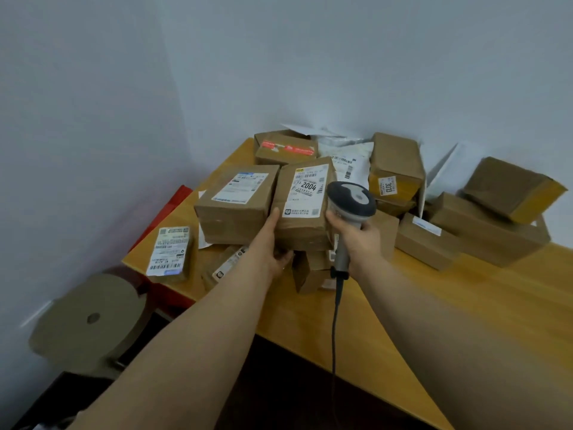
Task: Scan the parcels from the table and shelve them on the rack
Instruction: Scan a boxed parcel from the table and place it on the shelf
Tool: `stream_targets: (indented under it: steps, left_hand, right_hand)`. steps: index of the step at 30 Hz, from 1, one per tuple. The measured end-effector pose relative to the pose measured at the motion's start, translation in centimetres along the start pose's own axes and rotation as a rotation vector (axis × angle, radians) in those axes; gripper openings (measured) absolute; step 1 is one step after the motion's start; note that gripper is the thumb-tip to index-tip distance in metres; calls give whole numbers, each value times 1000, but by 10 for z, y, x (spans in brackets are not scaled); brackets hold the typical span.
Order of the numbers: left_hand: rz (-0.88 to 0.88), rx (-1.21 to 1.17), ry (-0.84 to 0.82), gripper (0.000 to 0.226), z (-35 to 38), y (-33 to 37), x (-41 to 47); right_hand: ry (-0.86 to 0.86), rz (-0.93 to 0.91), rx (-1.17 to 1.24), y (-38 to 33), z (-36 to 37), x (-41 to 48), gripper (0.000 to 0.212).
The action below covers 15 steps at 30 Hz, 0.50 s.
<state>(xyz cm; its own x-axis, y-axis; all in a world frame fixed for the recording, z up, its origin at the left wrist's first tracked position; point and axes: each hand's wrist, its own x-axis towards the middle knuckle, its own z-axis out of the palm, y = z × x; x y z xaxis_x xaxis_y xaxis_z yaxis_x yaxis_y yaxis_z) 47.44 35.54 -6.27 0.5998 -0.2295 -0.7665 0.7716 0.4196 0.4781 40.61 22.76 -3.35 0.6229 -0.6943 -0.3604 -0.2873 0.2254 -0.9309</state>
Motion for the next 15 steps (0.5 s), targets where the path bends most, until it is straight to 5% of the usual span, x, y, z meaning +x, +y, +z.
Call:
stream_targets:
  steps: [5,12,15]
  left_hand:
    - [-56,7,-6,67,15,-2,2]
    - [-51,65,-267,41,41,-18,-45]
    - [14,202,-357,48,48,-34,-72]
  right_hand:
    - [82,44,60,3,-29,5,44]
    - [11,3,128,-14,-75,-5,40]
    - [6,-28,167,-24,-103,-14,31]
